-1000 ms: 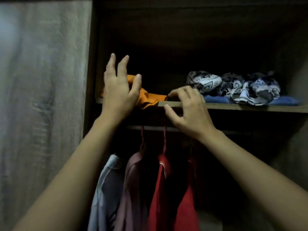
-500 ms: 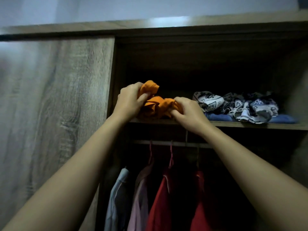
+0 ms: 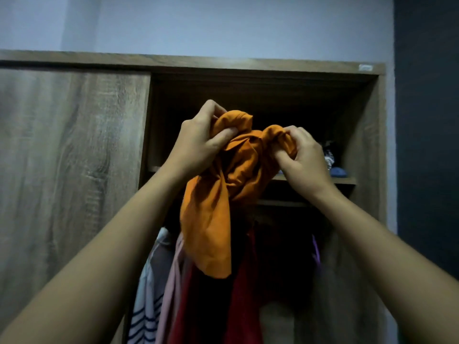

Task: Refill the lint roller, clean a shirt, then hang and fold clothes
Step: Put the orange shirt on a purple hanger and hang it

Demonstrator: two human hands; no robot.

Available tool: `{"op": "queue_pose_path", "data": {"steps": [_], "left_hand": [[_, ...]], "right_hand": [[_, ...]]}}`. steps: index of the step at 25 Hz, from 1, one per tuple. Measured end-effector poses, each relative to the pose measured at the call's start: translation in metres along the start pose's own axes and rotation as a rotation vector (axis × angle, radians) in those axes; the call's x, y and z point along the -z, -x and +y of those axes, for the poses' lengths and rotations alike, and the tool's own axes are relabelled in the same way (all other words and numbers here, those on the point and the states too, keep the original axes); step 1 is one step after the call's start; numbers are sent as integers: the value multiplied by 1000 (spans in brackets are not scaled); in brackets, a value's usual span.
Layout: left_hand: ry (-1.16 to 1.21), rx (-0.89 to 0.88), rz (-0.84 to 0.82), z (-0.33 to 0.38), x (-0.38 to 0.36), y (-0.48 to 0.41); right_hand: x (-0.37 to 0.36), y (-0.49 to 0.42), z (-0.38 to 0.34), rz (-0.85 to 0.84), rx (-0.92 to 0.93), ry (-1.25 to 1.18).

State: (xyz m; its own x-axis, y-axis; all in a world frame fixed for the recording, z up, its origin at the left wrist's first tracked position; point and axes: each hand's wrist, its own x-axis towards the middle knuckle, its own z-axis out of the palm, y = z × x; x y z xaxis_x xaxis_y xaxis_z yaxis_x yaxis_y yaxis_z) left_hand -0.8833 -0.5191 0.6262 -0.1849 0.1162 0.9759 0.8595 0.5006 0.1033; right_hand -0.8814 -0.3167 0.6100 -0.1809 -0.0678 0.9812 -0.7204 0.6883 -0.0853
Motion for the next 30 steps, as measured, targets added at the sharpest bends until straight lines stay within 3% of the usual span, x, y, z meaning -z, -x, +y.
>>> {"op": "queue_pose_path", "data": {"steps": [8,10,12,14,15,20,23,26,30], "left_hand": [[100,176,-216,35,-13,56],[111,193,-239,32,-18,68],[114,229,-236,23,-25,81],[120,285,-277,15,-34,92],[109,303,-320,13,-39,98],[9,228,-432,21,-62,115],[-3,154,-390,35,-68,109],[-17,172,-245,42,-66,101],[83,332,-41,25,-49,91]], "right_hand": [[50,56,-5,-207,-146,16],[58,69,-2,-399,-223,-42],[64,83,2,-731,-342,-71],[65,96,2,-1033,-532,-135],[64,102,2,-1096,-615,-184],[42,126,7,-835,-613,-216],[35,135,8,-775,-557,-259],[33,152,11,-821,-638,-345],[31,190,18,-996,-707,-331]]}}
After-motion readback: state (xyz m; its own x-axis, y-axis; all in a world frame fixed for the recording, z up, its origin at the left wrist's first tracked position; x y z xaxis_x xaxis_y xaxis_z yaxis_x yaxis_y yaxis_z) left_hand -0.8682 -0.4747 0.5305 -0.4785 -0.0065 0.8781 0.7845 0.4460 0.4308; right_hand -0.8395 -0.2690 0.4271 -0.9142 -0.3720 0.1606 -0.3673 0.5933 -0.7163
